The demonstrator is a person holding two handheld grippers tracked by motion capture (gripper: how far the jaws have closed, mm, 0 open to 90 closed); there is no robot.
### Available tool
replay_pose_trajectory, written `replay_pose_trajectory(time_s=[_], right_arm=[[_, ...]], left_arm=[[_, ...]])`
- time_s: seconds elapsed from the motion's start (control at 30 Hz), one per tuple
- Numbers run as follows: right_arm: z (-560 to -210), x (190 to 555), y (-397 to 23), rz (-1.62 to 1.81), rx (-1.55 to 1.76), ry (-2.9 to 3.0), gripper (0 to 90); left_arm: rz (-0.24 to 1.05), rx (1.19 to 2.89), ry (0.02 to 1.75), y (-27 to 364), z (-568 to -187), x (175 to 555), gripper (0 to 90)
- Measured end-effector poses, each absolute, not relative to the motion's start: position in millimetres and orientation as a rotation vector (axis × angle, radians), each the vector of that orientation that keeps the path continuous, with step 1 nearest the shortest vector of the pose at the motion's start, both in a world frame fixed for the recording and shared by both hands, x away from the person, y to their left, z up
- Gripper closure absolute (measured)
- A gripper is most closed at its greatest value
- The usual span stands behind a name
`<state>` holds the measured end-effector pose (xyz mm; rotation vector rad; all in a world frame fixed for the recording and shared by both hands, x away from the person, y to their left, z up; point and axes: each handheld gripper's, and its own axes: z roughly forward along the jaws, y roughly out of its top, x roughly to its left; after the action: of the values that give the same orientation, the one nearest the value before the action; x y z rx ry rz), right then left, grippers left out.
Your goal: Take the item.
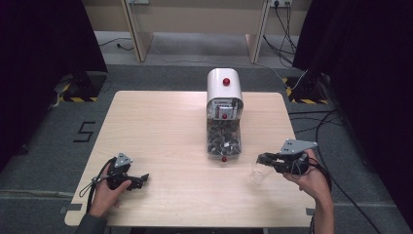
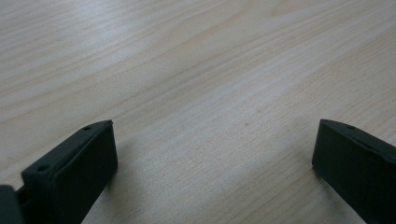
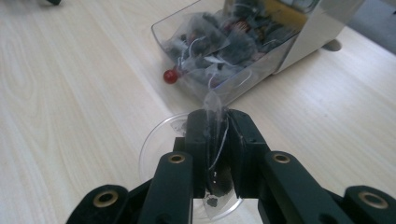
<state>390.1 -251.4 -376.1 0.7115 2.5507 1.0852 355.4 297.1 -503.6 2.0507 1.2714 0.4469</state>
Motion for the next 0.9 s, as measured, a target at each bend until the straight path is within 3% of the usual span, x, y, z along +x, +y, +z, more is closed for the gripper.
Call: replay_pose_trajectory(time_s=[0.37,0.73,0.9], right_arm=[[-384.5,392.6,-249.6,1.05,0.72,2.602,77.9],[-379.5,395.5,-247.4,1.104,0.751,2.493,63.4],[-380.0,397.5,-249.3,1.12,0.787,2.456,60.9]], left_arm=[[0.447,2.05,1.271,297.1,-503.6,355.4,0.0],[0.447,2.051,1.271,297.1,-503.6,355.4,0.0],[0.447,2.048,1.27,297.0,-503.7,355.4,0.0]])
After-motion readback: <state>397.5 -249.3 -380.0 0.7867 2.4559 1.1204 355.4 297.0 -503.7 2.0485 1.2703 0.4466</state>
